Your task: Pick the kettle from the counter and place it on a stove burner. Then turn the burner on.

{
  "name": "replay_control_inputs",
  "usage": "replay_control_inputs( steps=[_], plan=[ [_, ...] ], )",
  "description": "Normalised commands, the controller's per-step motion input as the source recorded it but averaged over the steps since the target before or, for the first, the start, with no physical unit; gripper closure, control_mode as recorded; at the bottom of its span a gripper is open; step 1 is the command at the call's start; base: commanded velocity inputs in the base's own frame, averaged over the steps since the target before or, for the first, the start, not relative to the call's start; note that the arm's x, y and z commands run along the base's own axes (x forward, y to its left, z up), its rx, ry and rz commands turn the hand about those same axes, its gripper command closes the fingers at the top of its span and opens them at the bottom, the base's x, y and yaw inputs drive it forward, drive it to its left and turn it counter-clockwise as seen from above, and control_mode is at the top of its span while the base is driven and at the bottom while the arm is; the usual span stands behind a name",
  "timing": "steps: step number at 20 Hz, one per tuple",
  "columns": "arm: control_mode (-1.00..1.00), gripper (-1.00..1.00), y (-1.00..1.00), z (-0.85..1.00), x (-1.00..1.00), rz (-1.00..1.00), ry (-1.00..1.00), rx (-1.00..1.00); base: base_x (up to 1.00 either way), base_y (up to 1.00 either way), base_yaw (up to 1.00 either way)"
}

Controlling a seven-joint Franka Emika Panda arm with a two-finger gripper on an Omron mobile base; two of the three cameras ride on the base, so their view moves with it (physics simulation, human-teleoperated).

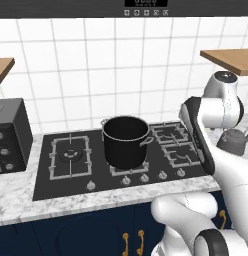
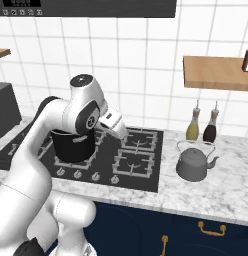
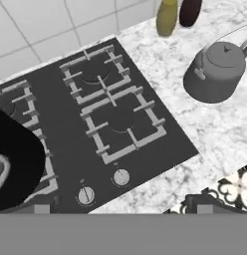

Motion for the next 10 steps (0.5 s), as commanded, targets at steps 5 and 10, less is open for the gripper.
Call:
replay_control_inputs(
  steps=[5,10],
  plan=[
    [-1.0,-1.0,-0.67,-0.16,0.0,-0.46,0.0,0.06,0.0,0.0,0.0],
    [-1.0,-1.0,-0.68,-0.18,0.0,-0.44,0.01,0.04,0.0,0.0,0.0]
  ],
)
